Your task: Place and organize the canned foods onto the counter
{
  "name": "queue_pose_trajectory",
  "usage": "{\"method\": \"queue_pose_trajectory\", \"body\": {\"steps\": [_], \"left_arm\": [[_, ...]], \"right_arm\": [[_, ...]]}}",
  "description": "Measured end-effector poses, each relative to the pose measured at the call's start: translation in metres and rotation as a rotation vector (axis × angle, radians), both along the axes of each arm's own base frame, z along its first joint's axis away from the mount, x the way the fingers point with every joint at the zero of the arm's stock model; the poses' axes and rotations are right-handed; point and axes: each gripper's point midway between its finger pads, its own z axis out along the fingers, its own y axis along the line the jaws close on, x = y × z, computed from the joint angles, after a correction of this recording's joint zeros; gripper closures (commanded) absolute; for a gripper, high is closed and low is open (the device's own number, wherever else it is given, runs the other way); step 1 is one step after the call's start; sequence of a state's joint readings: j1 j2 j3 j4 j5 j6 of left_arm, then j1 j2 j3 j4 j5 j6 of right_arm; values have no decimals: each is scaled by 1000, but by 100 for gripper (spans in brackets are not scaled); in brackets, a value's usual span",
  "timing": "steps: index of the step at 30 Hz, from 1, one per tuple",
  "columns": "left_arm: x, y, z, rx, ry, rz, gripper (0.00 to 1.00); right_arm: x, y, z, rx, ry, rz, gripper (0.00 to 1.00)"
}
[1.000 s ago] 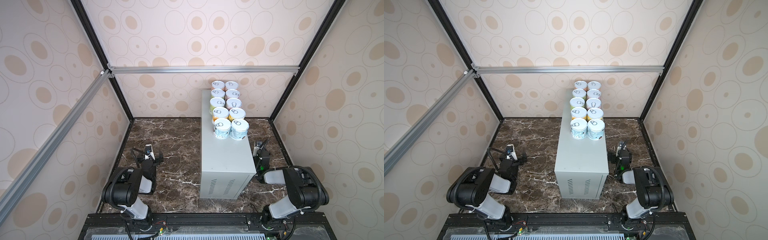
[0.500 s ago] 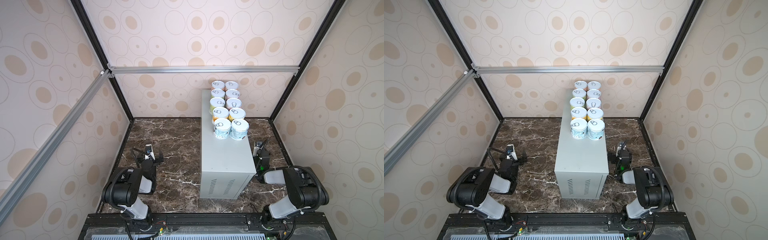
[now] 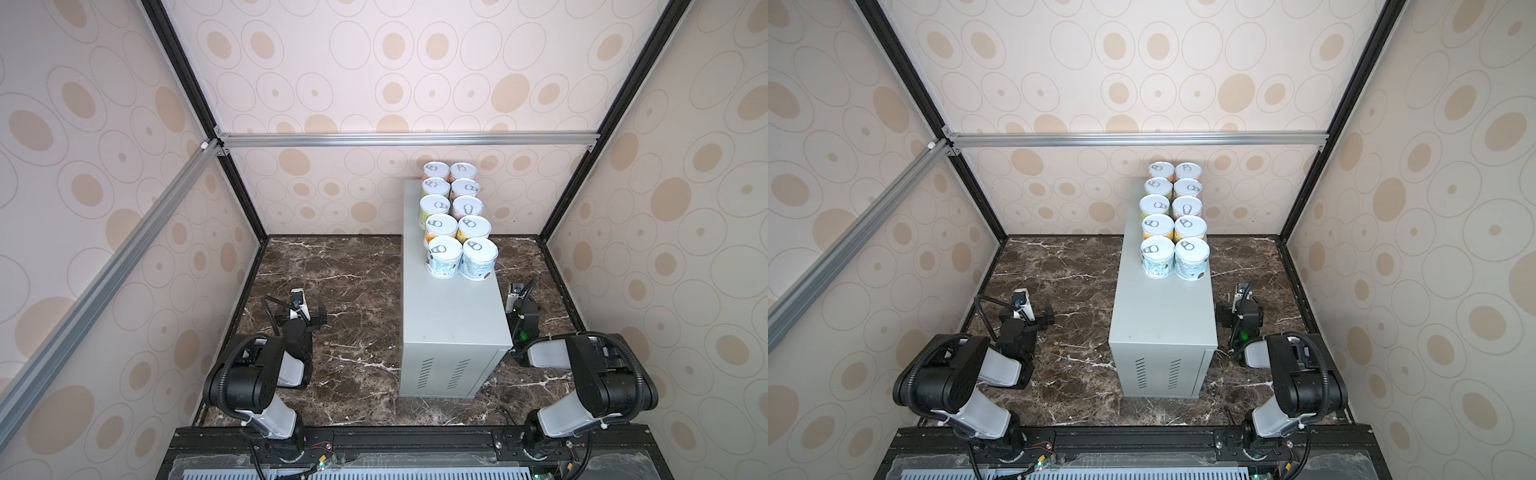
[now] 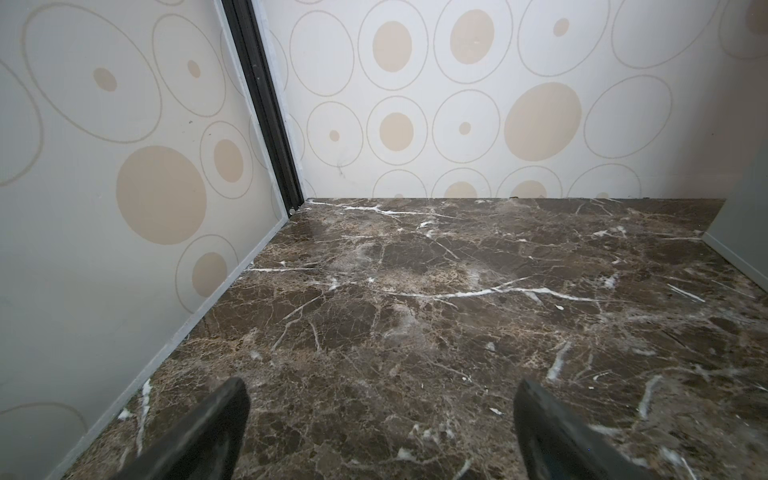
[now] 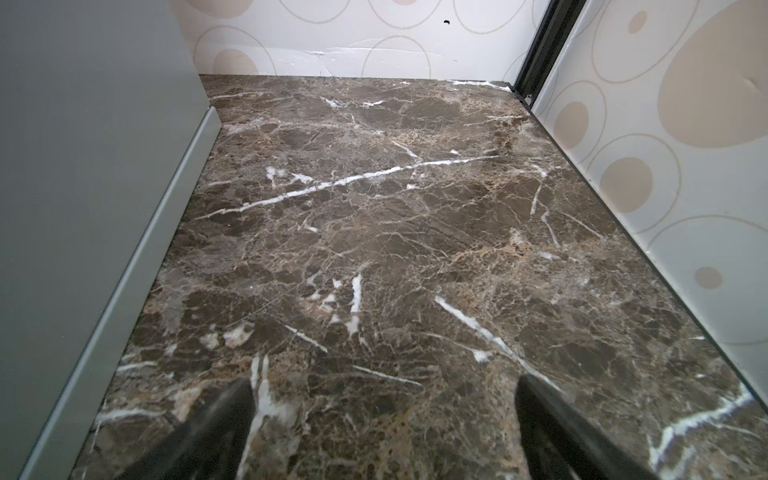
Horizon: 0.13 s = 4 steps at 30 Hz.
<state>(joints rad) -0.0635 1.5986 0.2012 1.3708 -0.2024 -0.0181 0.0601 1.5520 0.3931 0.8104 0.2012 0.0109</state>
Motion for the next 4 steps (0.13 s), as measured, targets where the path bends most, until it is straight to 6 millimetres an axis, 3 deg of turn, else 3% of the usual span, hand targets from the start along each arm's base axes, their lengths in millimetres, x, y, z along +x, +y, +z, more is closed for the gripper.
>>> {"method": "queue_pose_trajectory", "body": {"steps": [4], "left_arm": [[0,0,-1,0,5,-2,1]], "right_arm": [[0,0,0,0,1,0,0]]}}
